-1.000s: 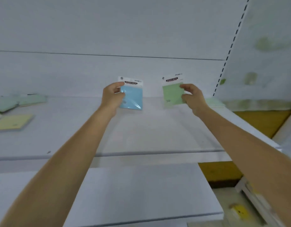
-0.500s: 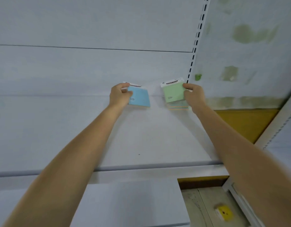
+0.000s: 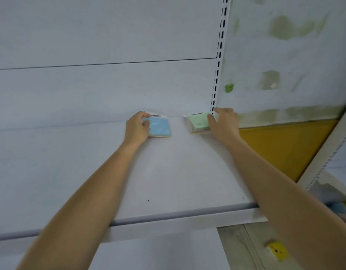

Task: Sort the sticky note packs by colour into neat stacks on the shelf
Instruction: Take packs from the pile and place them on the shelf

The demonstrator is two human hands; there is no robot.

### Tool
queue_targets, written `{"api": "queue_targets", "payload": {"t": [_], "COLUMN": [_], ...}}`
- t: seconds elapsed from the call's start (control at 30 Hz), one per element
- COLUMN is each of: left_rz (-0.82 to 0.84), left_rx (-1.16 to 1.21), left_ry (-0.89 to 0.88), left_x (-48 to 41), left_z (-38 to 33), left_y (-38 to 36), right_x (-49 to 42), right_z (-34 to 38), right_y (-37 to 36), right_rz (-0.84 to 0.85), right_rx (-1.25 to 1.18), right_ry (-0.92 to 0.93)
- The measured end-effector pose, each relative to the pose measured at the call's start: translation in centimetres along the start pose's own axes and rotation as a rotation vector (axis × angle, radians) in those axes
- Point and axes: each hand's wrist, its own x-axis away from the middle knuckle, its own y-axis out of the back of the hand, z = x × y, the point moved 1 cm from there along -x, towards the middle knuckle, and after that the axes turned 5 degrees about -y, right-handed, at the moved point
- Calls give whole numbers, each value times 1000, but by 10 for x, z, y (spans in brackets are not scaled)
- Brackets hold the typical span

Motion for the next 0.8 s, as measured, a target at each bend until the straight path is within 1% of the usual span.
{"api": "queue_targets", "payload": {"t": [0.07, 0.13, 0.17, 0.23, 0.3, 0.33, 0.47, 0.6, 0.67, 0.7, 0.73, 0.8], "left_rz": [27, 37, 45, 93, 167, 211, 353, 390, 393, 389, 385, 376], "left_rx": [-86, -147, -175, -242, -316, -329, -399, -438, -443, -446, -446, -437], "left_ry": [-19, 2, 11, 16, -8, -28, -120, -156, -150, -146, -138, -131], "left_x": [-1, -1, -2, -3, 0, 3, 14, 17, 17, 17, 17, 16], "left_z": [7, 13, 16, 21, 22, 19, 11, 12, 14, 15, 16, 19], "left_y": [1, 5, 6, 9, 11, 12, 16, 22, 25, 26, 27, 27], "right_x": [13, 24, 28, 31, 29, 27, 23, 23, 30, 36, 43, 56], "right_z": [14, 27, 32, 34, 31, 28, 23, 24, 30, 36, 42, 52], "right_y": [0, -6, -12, -19, -20, -20, -22, -24, -26, -27, -29, -37], "right_rz": [-38, -7, 19, 70, 106, 121, 131, 92, 51, 56, 89, 221], "right_rx": [-4, 69, 127, 212, 238, 246, 300, 363, 347, 310, 273, 265], "right_ry": [191, 382, 419, 356, 265, 249, 283, 300, 401, 471, 544, 676]}}
